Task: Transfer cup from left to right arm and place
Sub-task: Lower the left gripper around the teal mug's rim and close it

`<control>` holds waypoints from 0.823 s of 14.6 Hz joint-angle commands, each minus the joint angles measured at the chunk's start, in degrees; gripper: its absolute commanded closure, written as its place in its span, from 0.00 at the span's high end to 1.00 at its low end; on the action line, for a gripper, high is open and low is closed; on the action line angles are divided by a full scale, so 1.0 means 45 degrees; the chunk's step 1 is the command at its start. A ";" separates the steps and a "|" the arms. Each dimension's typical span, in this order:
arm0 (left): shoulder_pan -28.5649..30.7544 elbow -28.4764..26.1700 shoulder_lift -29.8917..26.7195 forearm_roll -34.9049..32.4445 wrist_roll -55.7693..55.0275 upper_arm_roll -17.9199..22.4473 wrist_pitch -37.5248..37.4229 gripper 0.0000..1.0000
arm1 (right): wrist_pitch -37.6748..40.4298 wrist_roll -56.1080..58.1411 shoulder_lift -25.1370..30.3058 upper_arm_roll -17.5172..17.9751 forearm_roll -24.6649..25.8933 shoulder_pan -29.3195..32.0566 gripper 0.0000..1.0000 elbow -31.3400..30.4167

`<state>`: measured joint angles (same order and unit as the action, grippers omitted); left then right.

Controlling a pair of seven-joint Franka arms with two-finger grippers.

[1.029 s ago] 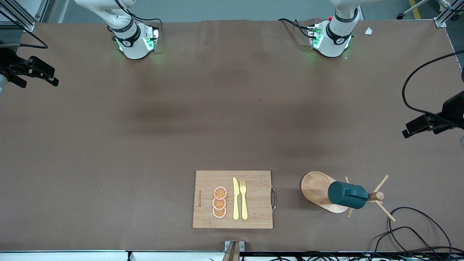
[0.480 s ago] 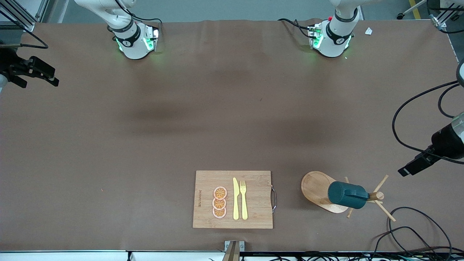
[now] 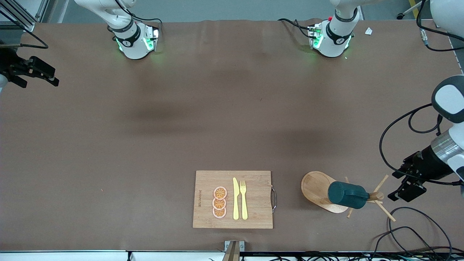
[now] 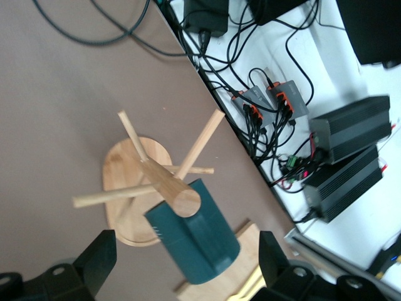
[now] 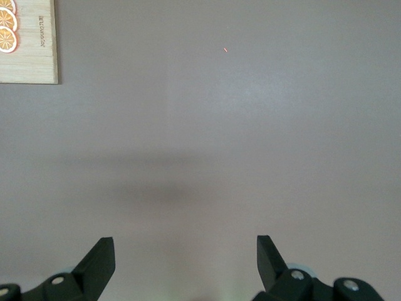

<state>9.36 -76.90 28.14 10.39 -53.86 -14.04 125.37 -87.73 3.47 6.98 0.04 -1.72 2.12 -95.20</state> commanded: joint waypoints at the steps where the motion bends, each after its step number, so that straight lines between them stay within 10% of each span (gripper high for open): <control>1: -0.0088 0.0369 0.0347 0.1123 -0.1230 -0.0102 0.0342 1.00 | 0.0101 -0.0030 0.0030 0.0051 -0.0164 0.0114 1.00 -0.0017; 12: -0.0323 0.0271 0.1323 0.1694 -0.3168 -0.0122 0.0692 1.00 | 0.0121 -0.0010 0.0030 0.0051 -0.0164 0.0114 1.00 0.0002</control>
<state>8.03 -76.79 32.60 16.93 -67.54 -14.51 127.34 -87.47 3.48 6.98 0.04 -1.73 2.12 -95.20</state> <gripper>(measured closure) 0.000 0.000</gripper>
